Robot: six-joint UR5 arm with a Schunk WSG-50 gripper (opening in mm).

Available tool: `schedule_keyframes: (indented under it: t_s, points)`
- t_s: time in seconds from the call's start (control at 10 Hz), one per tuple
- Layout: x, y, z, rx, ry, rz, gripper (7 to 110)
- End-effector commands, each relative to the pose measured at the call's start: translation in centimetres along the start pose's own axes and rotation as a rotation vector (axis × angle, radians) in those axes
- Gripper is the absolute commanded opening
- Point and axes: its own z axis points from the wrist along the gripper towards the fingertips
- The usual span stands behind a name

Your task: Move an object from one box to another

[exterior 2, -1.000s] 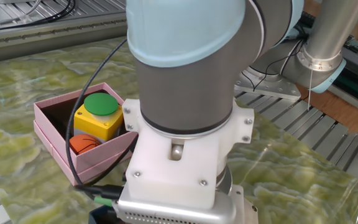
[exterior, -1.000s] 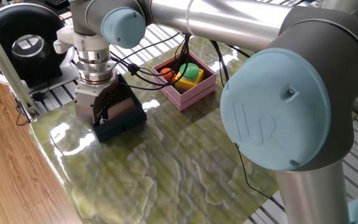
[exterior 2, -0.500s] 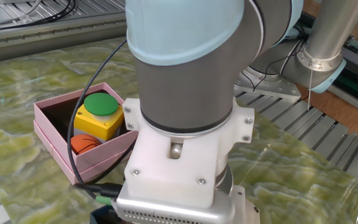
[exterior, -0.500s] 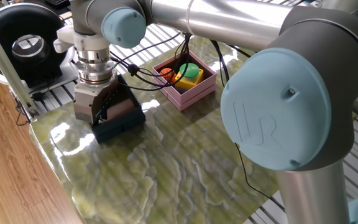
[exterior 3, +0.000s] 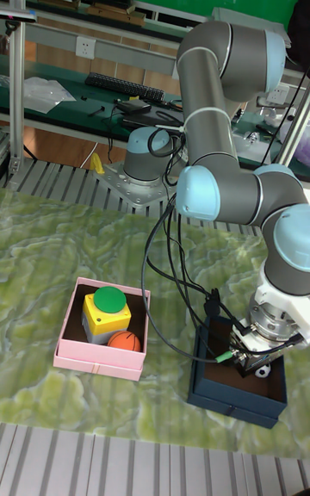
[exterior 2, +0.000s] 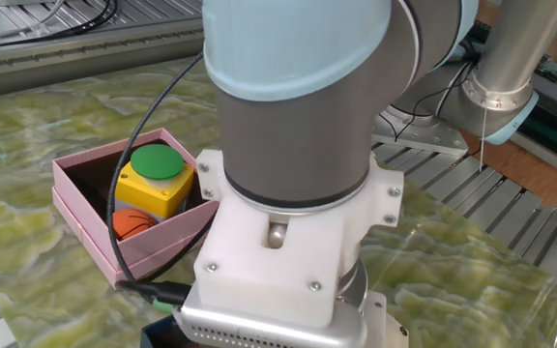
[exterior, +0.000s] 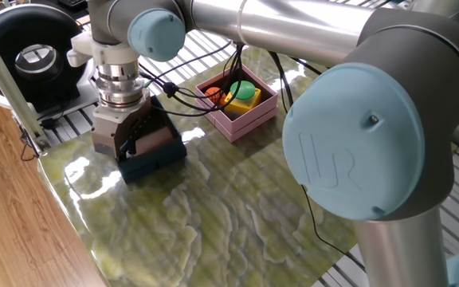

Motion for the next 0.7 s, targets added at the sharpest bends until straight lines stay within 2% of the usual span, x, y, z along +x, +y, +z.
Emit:
schedule_keyframes:
  t_s: [0.0, 0.3, 0.5, 0.6]
  points:
    - [-0.4, 0.3, -0.4, -0.011, -0.010, 0.015, 7]
    - [0.1, 0.6, -2.1, -0.004, 0.006, 0.022, 7]
    - [0.3, 0.1, -3.4, 0.018, 0.020, 0.027, 7]
    - [0.0, 0.0, -3.7, 0.011, 0.013, 0.026, 7]
